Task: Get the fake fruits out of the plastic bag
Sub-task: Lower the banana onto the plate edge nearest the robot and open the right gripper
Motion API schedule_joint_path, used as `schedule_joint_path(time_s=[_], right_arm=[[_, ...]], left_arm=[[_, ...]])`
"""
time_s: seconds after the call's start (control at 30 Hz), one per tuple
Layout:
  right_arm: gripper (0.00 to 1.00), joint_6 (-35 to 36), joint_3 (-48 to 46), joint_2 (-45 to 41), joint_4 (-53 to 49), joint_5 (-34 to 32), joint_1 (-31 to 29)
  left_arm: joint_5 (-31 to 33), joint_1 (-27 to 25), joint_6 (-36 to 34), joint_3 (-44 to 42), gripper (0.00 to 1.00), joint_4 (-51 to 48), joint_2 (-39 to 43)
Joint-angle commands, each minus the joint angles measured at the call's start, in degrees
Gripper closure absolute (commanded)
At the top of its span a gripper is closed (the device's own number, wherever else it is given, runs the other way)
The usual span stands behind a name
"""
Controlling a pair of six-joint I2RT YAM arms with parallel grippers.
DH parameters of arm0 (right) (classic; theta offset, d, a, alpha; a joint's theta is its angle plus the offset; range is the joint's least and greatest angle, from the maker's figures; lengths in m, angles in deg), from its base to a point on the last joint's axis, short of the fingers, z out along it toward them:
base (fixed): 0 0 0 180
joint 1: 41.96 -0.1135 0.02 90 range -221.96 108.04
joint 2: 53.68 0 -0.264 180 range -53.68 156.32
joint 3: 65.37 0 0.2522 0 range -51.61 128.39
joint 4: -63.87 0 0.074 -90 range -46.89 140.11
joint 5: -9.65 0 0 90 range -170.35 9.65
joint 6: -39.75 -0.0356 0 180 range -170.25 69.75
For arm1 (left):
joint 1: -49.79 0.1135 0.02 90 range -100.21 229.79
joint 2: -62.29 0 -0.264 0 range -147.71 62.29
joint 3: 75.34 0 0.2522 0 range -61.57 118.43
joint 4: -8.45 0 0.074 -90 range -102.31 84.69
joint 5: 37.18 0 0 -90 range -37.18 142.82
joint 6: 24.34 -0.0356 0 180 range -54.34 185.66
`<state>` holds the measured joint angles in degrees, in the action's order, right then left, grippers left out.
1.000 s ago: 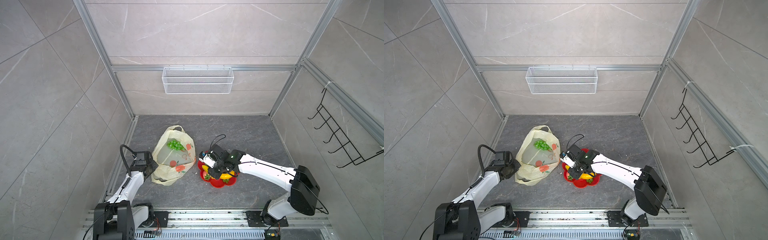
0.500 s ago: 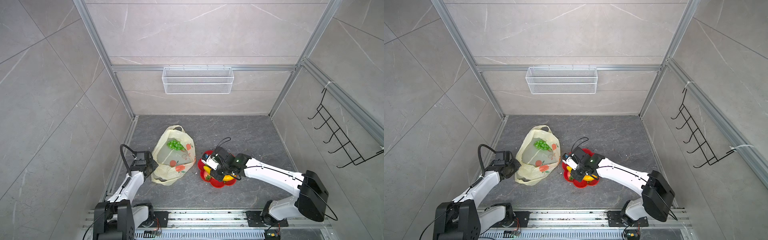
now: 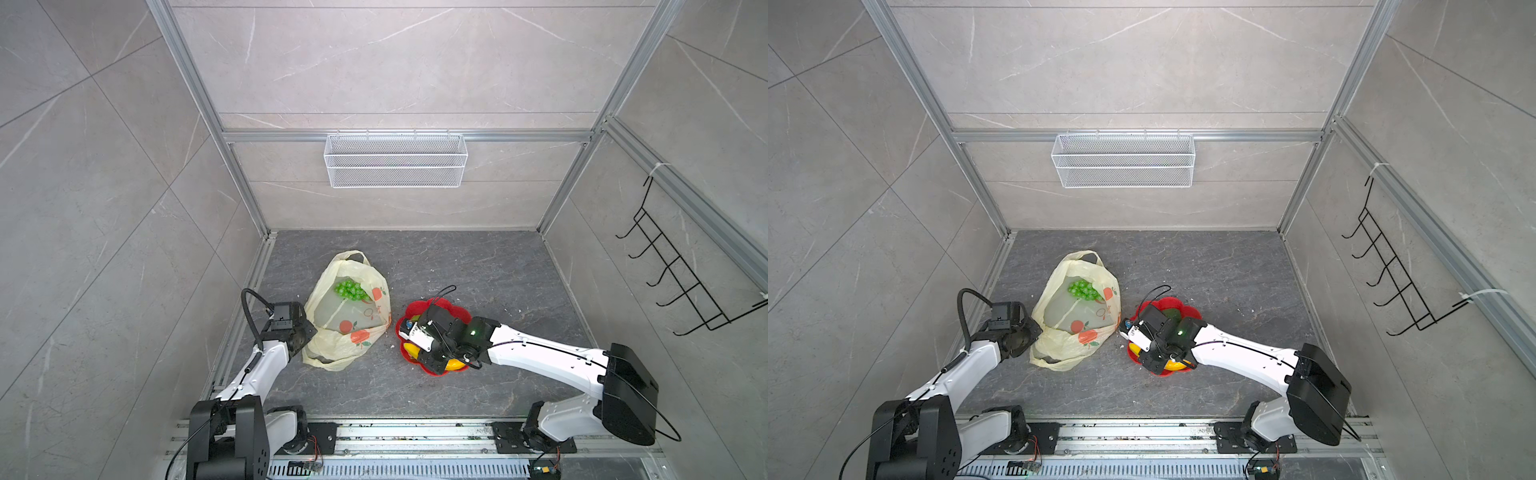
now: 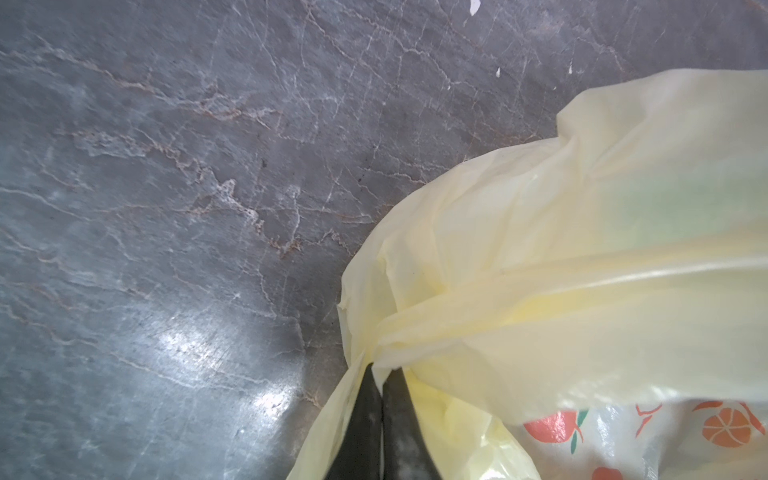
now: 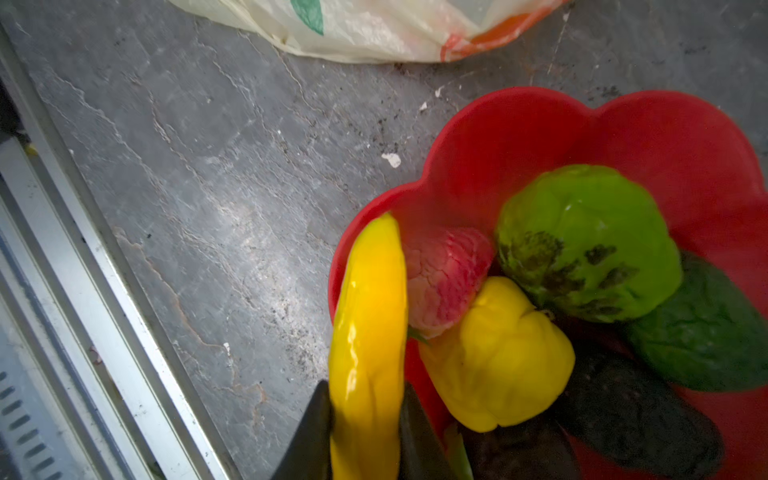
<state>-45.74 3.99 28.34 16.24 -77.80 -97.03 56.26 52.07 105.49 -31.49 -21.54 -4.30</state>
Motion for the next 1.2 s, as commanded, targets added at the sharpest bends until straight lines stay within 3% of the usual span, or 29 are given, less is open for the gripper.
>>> schedule_joint_path(time_s=[0.0, 0.27, 0.83, 0.97, 1.17], right_arm=[[0.91, -0.9, -1.2, -0.9, 0.9, -2.0, -0.1], [0.89, -0.4, -1.4, 1.2, 0.9, -2.8, -0.2], [0.56, -0.5, -1.5, 2.0, 1.3, -7.2, -0.8], [0.55, -0.5, -1.3, 1.5, 1.2, -7.7, -1.1], [0.61, -0.4, -0.6, 1.2, -0.3, -7.4, -2.8]], left_arm=[[-0.2, 0.3, -1.6, 0.2, 1.0, 1.0, 0.0], [-0.2, 0.3, -1.7, 0.3, 1.0, 1.0, -0.3], [-0.3, 0.3, -1.8, 0.4, 1.0, 1.0, -0.6], [-0.4, 0.3, -1.8, 0.5, 1.0, 1.0, -0.7], [-0.3, 0.3, -1.8, 0.6, 1.0, 1.0, -1.0]])
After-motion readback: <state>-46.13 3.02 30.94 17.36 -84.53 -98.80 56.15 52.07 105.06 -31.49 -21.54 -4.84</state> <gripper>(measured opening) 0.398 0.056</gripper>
